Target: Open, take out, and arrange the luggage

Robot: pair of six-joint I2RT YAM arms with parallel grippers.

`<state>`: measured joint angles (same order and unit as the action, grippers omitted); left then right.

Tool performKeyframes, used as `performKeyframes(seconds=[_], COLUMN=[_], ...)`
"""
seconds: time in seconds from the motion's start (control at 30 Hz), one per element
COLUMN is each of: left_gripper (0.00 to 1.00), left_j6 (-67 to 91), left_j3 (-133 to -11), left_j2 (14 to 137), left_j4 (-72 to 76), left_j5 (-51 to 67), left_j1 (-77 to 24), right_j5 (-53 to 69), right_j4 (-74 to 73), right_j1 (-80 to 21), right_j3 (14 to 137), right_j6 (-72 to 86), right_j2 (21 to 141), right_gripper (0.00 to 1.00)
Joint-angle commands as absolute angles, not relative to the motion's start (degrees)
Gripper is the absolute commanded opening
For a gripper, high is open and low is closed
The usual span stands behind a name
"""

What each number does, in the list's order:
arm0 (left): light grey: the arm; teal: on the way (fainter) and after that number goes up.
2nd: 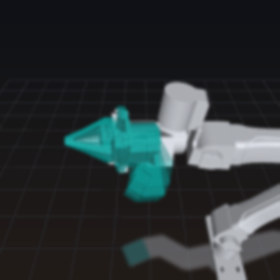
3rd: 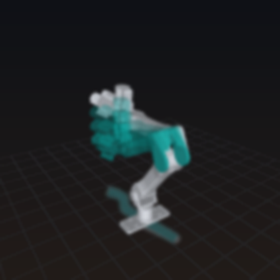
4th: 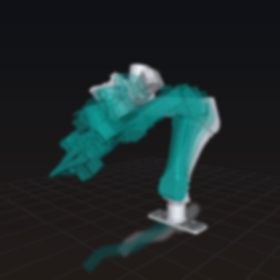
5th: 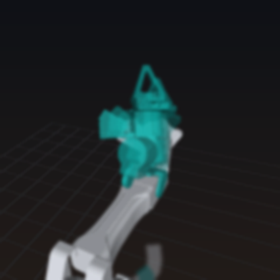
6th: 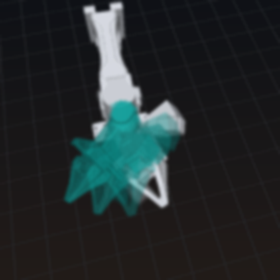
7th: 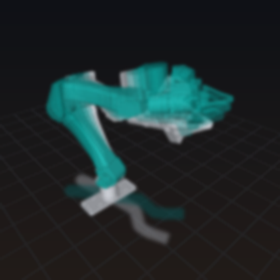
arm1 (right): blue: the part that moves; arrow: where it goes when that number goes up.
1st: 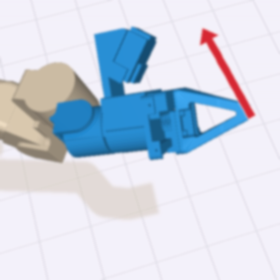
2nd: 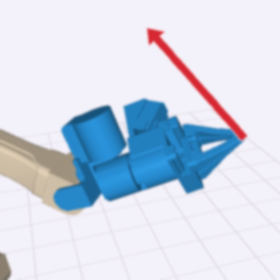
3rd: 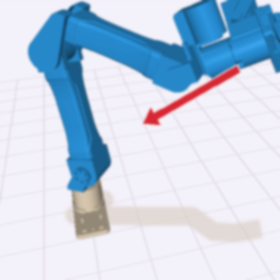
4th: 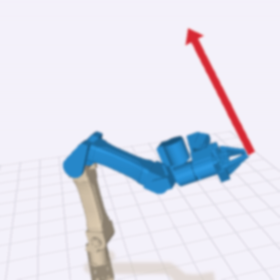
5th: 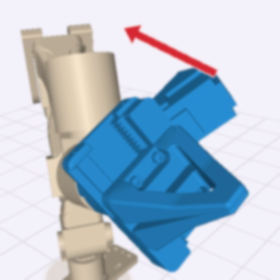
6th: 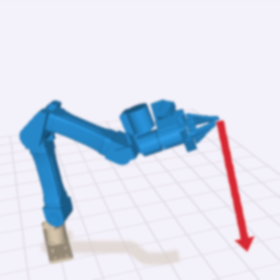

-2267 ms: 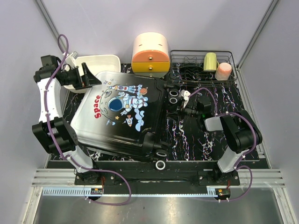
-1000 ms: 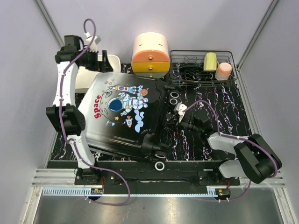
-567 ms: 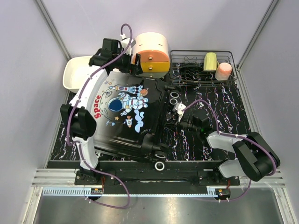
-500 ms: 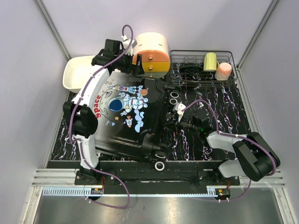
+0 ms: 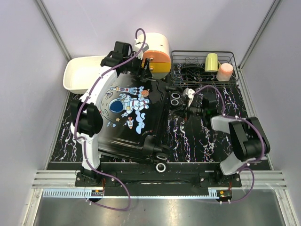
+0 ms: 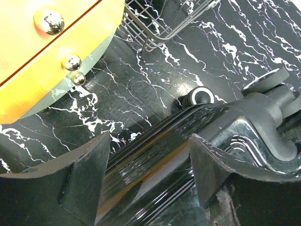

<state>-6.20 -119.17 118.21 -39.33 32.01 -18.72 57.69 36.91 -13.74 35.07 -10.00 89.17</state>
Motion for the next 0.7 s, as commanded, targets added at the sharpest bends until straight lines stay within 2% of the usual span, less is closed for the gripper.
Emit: performKeyframes(seconds=[0.0, 0.2, 0.4, 0.5, 0.57, 0.6, 0.67], left_gripper=[0.70, 0.64, 0.61, 0.58, 0.57, 0.57, 0.56], left_j6=[-14.14, -17.05, -18.54, -19.07, -19.42, -19.51, -20.30], left_j3=[-118.11, -119.44, -122.59, -125.41, -126.21, -126.82, -127.35], left_j2=[120.41, 122.87, 126.11, 128.40, 129.20, 129.90, 130.69], left_j4=[-56.68, -61.08, -64.76, -67.14, -68.02, -68.81, -69.69], left_j5=[39.63, 41.04, 43.32, 45.08, 45.88, 45.97, 46.32], left_j1=[-17.84, -17.40, -17.40, -17.32, -17.49, -17.58, -17.75], right_j5=[58.35, 65.46, 66.80, 69.76, 71.18, 73.19, 73.91], right_j4=[41.57, 47.37, 55.28, 57.90, 67.43, 67.67, 69.41], right_j1=[-7.92, -3.78, -3.16, -2.81, -2.72, -3.16, -3.78], right_j3=[45.33, 55.98, 66.08, 74.16, 78.47, 79.97, 83.23], right_j6=[-11.35, -6.06, -0.36, 8.48, 14.99, 18.94, 20.56], right_j2=[96.84, 109.15, 119.16, 125.67, 130.40, 131.56, 133.85], right_gripper=[0.00, 0.00, 0.00, 0.00, 0.00, 0.00, 0.00])
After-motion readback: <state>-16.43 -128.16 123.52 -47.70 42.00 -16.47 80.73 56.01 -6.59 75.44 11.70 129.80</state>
